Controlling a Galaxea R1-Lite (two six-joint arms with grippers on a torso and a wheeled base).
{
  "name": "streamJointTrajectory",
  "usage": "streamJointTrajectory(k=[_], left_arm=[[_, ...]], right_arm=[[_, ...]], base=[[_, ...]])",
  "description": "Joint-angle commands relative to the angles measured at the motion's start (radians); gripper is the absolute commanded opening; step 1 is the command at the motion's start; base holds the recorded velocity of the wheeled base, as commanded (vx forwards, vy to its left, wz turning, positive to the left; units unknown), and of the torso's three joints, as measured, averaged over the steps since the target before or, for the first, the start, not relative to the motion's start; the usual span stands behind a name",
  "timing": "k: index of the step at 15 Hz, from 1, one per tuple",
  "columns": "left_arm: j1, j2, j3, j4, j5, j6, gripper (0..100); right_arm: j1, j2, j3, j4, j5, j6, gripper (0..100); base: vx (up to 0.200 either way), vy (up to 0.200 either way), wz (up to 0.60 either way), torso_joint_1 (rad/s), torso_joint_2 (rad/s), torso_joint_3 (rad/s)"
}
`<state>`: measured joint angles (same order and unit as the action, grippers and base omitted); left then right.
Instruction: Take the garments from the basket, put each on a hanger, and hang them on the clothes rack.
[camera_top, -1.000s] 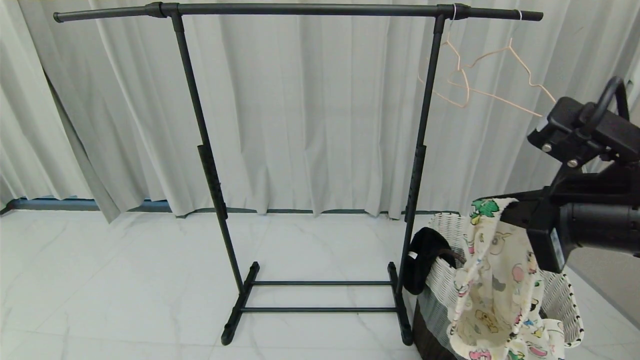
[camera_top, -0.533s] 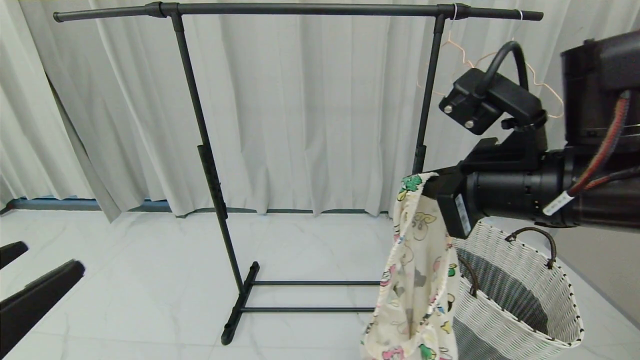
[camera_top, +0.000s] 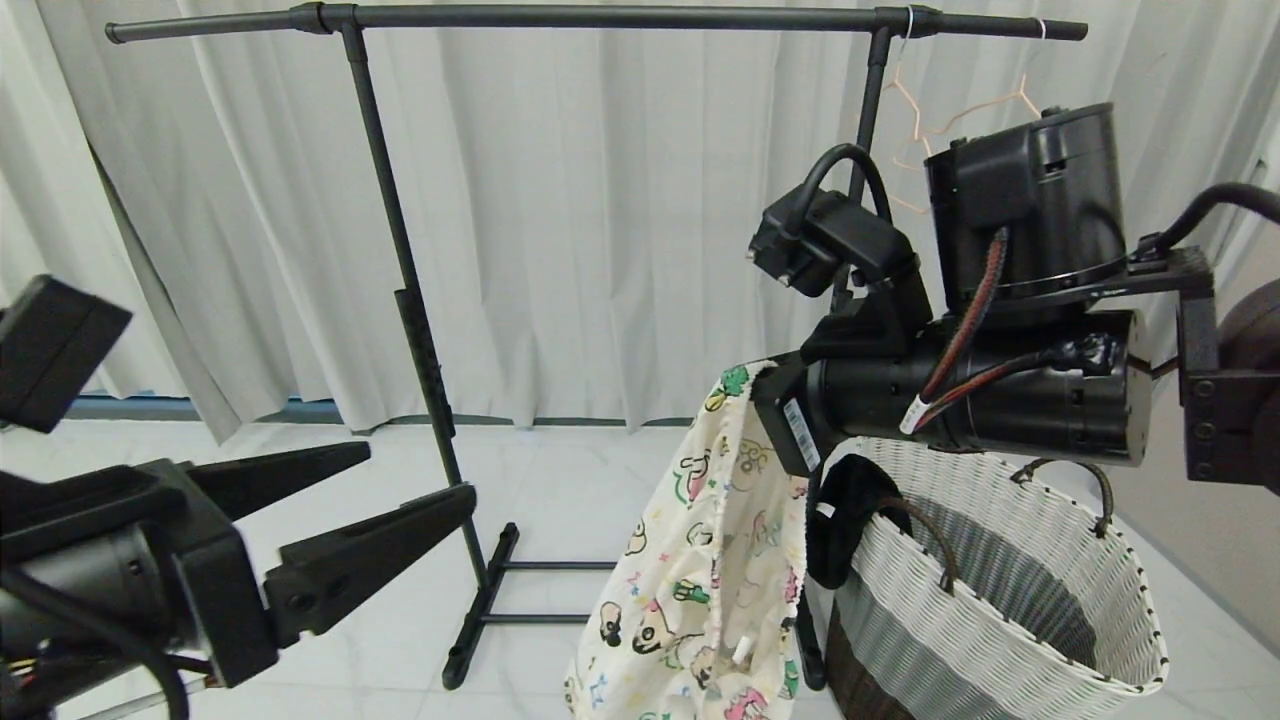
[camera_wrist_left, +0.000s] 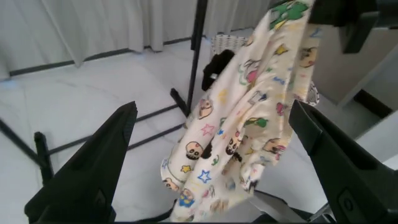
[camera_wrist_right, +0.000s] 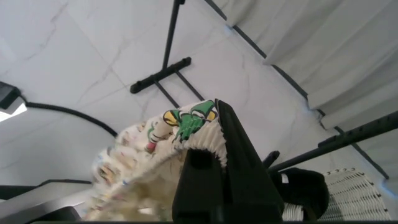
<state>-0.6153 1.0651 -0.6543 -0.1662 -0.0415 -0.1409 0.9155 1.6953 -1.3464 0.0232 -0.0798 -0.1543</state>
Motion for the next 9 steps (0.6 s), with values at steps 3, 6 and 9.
streamJointTrajectory(k=[3, 6, 9], left_arm=[[-0.176, 0.340, -0.133, -0.001, 0.107, -0.062, 100], [-0.268, 0.427, -0.139, -0.001, 0.104, -0.065, 100], [-0.267, 0.562, -0.203, -0.053, 0.112, -0.112, 100]], right_arm=[[0.000, 0.018, -0.007, -0.002, 0.000, 0.024, 0], [0.000, 0.015, -0.007, -0.002, -0.002, 0.039, 0], [-0.001, 0.001, -0.017, -0.002, 0.000, 0.044, 0]], base=[[0.000, 0.000, 0.00, 0.000, 0.00, 0.000], [0.000, 0.000, 0.00, 0.000, 0.00, 0.000], [0.000, 0.000, 0.00, 0.000, 0.00, 0.000]])
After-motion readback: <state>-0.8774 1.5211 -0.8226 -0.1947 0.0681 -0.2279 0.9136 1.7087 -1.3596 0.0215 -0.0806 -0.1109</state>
